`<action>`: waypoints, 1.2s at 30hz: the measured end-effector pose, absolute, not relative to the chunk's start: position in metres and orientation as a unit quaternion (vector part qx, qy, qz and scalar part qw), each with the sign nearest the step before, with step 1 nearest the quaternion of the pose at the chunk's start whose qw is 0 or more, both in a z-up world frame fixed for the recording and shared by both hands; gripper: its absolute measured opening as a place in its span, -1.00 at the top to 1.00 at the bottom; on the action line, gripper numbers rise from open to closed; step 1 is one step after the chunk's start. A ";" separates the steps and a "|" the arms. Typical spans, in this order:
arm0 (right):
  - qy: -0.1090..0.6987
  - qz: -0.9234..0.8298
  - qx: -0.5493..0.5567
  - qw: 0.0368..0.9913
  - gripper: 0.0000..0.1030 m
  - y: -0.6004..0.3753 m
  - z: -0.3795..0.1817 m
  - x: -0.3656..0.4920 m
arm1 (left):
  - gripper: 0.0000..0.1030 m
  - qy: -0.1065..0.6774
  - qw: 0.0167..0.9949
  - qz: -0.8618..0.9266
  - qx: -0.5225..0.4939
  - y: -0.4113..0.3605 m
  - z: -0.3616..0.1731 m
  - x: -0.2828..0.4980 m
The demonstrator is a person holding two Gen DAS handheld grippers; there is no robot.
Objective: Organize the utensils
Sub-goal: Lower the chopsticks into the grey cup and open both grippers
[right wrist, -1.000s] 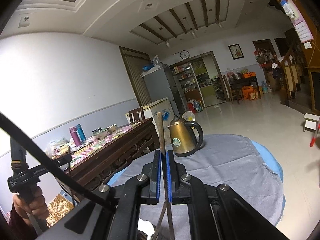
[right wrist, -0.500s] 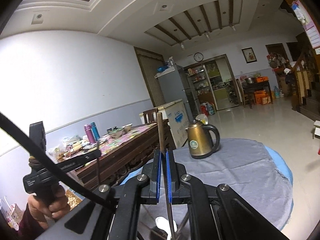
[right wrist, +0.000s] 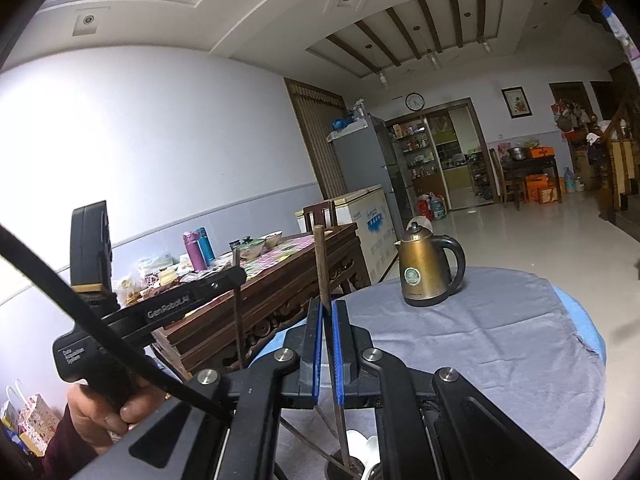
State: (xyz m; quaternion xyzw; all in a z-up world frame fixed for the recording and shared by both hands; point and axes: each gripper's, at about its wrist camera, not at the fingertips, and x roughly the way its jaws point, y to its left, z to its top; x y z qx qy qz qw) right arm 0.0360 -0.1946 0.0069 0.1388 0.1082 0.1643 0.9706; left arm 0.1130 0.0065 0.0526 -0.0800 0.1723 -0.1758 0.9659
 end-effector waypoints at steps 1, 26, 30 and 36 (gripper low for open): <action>0.110 0.165 0.139 0.970 0.89 -0.194 0.006 0.038 | 0.89 0.171 0.966 -0.176 -0.081 0.005 0.052 0.115; 0.143 0.162 0.148 0.965 0.89 -0.202 -0.020 0.056 | 0.89 0.178 0.970 -0.158 -0.046 -0.034 0.028 0.128; 0.145 0.160 0.152 0.964 0.89 -0.205 -0.022 0.055 | 0.89 0.180 0.970 -0.159 -0.041 -0.039 0.026 0.129; 0.148 0.161 0.156 0.963 0.89 -0.207 -0.024 0.053 | 0.89 0.181 0.970 -0.156 -0.036 -0.044 0.024 0.130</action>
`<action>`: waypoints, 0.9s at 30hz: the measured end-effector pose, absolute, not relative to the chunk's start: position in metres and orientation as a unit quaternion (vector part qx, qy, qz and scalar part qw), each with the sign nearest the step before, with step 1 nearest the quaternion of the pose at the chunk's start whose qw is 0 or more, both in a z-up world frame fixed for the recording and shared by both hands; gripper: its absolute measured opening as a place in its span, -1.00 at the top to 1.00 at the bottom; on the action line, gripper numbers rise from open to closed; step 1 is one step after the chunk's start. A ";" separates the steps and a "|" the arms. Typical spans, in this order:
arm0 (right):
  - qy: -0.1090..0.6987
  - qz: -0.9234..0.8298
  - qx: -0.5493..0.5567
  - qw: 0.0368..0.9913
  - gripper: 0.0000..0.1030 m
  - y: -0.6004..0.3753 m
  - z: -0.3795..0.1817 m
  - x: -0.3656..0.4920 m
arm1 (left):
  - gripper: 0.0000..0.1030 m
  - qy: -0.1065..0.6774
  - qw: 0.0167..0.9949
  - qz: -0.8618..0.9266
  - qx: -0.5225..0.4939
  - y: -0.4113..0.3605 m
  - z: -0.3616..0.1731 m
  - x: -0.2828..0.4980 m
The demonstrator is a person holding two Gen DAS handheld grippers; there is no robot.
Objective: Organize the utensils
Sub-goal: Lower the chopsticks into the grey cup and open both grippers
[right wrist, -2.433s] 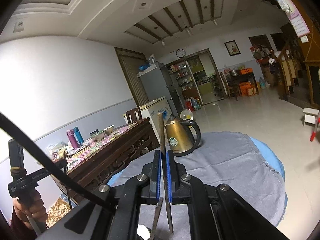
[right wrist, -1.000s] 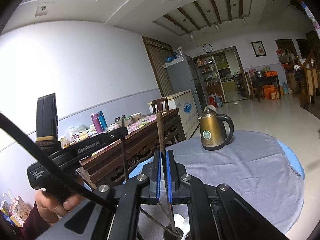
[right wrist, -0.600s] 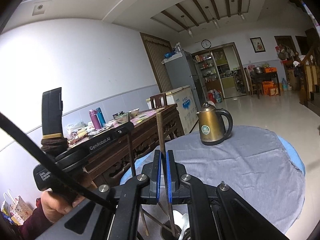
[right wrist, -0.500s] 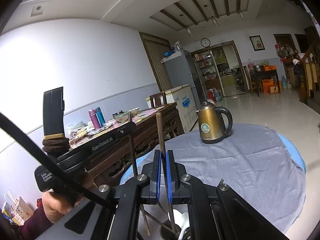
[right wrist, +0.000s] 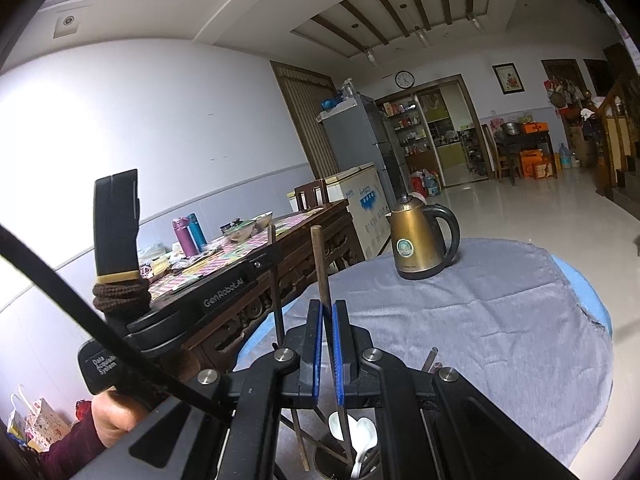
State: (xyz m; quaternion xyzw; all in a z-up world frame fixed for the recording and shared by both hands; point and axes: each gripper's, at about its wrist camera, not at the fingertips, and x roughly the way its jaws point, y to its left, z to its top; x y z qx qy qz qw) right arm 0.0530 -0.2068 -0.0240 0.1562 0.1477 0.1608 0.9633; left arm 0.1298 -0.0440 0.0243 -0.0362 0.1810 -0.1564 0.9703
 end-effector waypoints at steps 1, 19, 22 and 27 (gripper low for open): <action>0.148 0.161 0.156 0.963 0.89 -0.207 -0.024 0.053 | 0.89 0.181 0.970 -0.156 -0.035 -0.045 0.024 0.130; 0.160 0.161 0.161 0.960 0.89 -0.208 -0.028 0.056 | 0.89 0.198 0.968 -0.153 -0.030 -0.048 0.013 0.140; 0.162 0.162 0.162 0.960 0.89 -0.208 -0.029 0.059 | 0.89 0.200 0.967 -0.153 -0.030 -0.048 0.011 0.142; 0.165 0.161 0.163 0.959 0.89 -0.208 -0.031 0.060 | 0.89 0.202 0.967 -0.152 -0.030 -0.047 0.008 0.142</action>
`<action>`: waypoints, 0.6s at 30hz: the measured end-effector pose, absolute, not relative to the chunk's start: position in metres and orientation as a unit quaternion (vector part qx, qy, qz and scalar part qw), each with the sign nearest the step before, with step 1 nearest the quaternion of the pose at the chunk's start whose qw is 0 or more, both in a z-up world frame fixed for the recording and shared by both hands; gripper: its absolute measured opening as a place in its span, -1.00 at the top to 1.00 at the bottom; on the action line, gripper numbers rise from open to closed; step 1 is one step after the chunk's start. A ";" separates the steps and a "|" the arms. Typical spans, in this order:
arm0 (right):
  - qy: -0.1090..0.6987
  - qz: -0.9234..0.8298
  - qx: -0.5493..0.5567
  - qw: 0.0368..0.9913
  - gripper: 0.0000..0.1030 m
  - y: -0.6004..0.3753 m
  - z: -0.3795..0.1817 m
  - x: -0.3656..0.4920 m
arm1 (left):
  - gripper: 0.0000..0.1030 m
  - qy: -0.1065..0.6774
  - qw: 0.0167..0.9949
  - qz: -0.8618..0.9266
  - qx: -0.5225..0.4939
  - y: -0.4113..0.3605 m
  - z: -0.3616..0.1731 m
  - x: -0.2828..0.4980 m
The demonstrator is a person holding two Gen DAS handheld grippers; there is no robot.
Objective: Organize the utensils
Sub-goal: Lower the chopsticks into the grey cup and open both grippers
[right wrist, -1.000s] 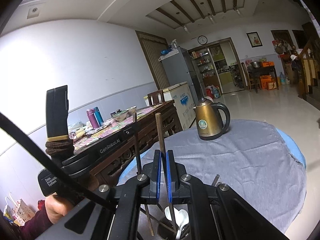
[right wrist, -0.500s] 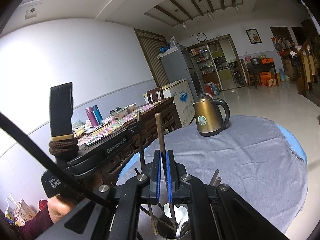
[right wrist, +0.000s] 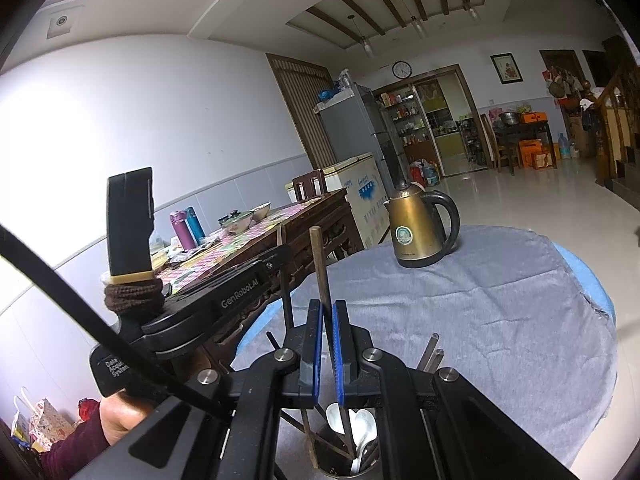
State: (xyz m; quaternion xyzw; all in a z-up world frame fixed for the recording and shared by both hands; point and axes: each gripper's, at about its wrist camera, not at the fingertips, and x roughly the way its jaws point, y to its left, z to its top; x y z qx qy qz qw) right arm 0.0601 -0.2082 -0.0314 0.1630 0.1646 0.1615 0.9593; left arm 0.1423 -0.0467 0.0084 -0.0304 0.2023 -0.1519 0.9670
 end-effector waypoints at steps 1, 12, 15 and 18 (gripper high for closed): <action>0.165 0.161 0.163 0.960 0.89 -0.208 -0.033 0.060 | 0.89 0.202 0.967 -0.152 -0.031 -0.047 0.008 0.142; 0.173 0.156 0.162 0.959 0.89 -0.207 -0.038 0.062 | 0.89 0.201 0.967 -0.155 -0.037 -0.048 0.007 0.141; 0.176 0.153 0.164 0.959 0.89 -0.210 -0.042 0.063 | 0.89 0.202 0.966 -0.157 -0.041 -0.048 0.008 0.143; 0.180 0.151 0.167 0.957 0.89 -0.211 -0.044 0.066 | 0.89 0.201 0.966 -0.159 -0.046 -0.049 0.010 0.142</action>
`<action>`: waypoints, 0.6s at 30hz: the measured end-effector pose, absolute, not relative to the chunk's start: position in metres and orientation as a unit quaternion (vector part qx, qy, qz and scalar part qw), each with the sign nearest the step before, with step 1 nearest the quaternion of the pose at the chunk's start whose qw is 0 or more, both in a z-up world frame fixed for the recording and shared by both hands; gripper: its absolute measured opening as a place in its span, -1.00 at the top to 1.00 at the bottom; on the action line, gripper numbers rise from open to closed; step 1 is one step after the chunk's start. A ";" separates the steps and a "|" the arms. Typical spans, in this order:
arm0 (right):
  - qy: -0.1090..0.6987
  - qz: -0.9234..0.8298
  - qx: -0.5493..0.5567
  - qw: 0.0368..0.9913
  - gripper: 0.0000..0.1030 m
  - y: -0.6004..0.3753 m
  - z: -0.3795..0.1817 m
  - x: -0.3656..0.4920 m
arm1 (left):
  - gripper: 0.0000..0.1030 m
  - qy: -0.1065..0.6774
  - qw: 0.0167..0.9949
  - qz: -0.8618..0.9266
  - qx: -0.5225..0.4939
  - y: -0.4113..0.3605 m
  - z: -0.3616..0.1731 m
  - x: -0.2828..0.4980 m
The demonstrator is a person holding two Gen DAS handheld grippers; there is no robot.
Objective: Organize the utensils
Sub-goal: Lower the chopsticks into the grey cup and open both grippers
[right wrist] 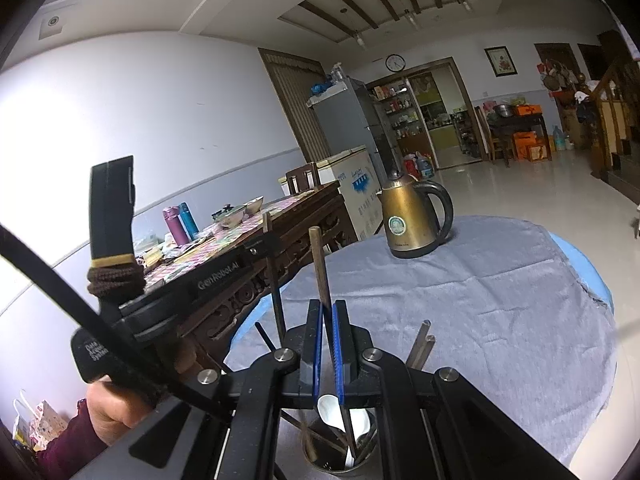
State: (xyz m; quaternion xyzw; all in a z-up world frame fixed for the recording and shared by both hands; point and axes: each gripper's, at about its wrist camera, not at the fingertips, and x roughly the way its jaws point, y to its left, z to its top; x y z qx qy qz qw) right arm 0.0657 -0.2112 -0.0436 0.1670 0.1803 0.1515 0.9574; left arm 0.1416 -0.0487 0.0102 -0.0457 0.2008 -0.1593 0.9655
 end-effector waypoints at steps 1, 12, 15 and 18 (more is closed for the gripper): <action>0.181 0.151 0.167 0.957 0.89 -0.211 -0.044 0.065 | 0.89 0.198 0.966 -0.160 -0.046 -0.049 0.011 0.141; 0.205 0.159 0.193 0.946 0.89 -0.209 -0.062 0.060 | 0.88 0.210 0.963 -0.168 0.005 -0.054 0.002 0.132; 0.223 0.156 0.204 0.940 0.89 -0.205 -0.071 0.060 | 0.86 0.224 0.960 -0.166 0.020 -0.055 -0.003 0.129; 0.248 0.148 0.213 0.934 0.89 -0.205 -0.082 0.063 | 0.87 0.239 0.955 -0.175 0.030 -0.059 -0.005 0.125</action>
